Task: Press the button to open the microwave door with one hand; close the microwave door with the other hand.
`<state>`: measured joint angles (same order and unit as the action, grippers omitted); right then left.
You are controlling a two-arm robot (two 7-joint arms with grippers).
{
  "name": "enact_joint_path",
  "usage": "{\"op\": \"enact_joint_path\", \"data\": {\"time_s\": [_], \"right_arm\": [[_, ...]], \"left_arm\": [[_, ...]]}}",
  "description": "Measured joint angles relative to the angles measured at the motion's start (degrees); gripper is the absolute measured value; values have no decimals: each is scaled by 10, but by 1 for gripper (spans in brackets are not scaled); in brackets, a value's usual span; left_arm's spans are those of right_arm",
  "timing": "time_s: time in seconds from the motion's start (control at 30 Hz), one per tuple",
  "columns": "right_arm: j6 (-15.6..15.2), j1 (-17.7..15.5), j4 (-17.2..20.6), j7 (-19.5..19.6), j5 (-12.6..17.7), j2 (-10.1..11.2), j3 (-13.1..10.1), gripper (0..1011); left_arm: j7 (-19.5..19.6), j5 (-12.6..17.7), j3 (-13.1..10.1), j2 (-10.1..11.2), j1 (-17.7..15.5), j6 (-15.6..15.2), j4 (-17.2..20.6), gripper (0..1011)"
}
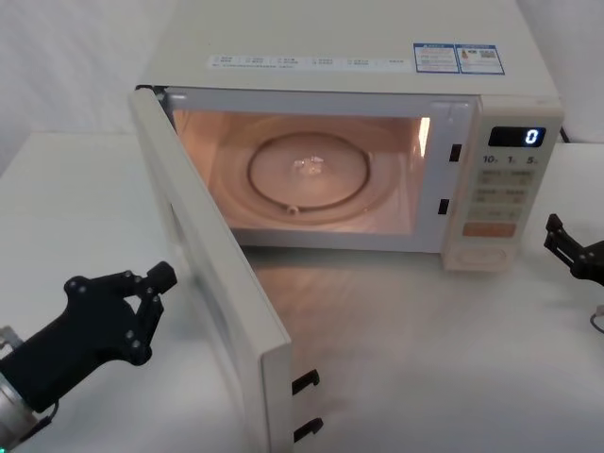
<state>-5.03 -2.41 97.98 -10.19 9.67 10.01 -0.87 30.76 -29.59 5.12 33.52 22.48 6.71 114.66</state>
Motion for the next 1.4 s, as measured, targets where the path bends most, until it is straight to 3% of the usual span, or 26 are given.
{"op": "enact_joint_path", "data": {"time_s": [0.3, 0.47, 0.67, 0.97, 1.4], "right_arm": [[0, 0, 0, 0, 0, 0, 0, 1002], [0, 0, 0, 0, 0, 0, 0, 1002], [0, 0, 0, 0, 0, 0, 0, 1002], [0, 0, 0, 0, 0, 0, 0, 1002], [0, 0, 0, 0, 0, 0, 0, 1002]], "left_arm": [[29, -22, 3, 43, -6, -7, 23, 0], [32, -31, 3, 52, -7, -4, 25, 0], [35, -38, -12, 61, -18, -1, 25, 0], [45, -42, -67, 69, -76, 0, 3, 0], [50, -57, -152, 39, -158, -1, -51, 0]]}}
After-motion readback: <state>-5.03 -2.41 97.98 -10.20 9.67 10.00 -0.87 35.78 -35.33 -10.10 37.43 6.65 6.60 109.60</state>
